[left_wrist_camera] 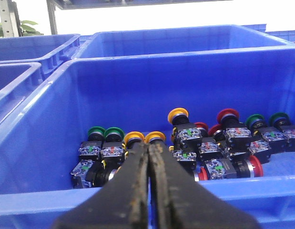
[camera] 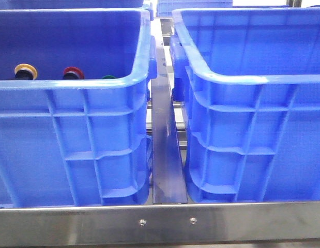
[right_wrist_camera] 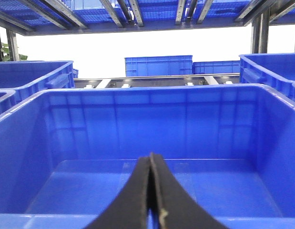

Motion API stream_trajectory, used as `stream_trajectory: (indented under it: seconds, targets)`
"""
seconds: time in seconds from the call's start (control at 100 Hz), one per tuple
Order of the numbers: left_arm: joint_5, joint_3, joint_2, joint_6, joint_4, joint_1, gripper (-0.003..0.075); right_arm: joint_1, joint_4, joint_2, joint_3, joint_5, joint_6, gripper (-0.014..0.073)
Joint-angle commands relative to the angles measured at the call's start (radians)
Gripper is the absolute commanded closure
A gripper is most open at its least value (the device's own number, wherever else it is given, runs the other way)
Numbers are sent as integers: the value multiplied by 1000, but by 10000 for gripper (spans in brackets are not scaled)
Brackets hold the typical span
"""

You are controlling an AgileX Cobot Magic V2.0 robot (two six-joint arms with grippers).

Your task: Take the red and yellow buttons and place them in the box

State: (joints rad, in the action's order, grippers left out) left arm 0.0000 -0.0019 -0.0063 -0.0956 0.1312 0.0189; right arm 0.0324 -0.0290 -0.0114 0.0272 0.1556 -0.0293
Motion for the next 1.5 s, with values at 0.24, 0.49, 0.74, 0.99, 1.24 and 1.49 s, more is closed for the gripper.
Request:
stream_trajectory:
  seconds: [0.24,0.49,0.74,0.99,1.24,1.49]
  targets:
    - [-79,17,-29,-3,-11,1,741,-3,11,-17,5,81,7,662]
    - [40,-169,-4,-8,-35,1,741,-3,11,-17,5,81,7,662]
    - [389,-545,217,-8,-38,1,741,-3,11,-17,5,81,7,662]
    - [653,-864,521,-4,-45,1,741,-3,11,-17,5,81,7,662]
    - [654,-929,683,-4,-45,1,741,-3,11,-17,5,81,7,662]
    - [661,-929,732,-4,-47,1,666,-3,11,-17,5,81,7,662]
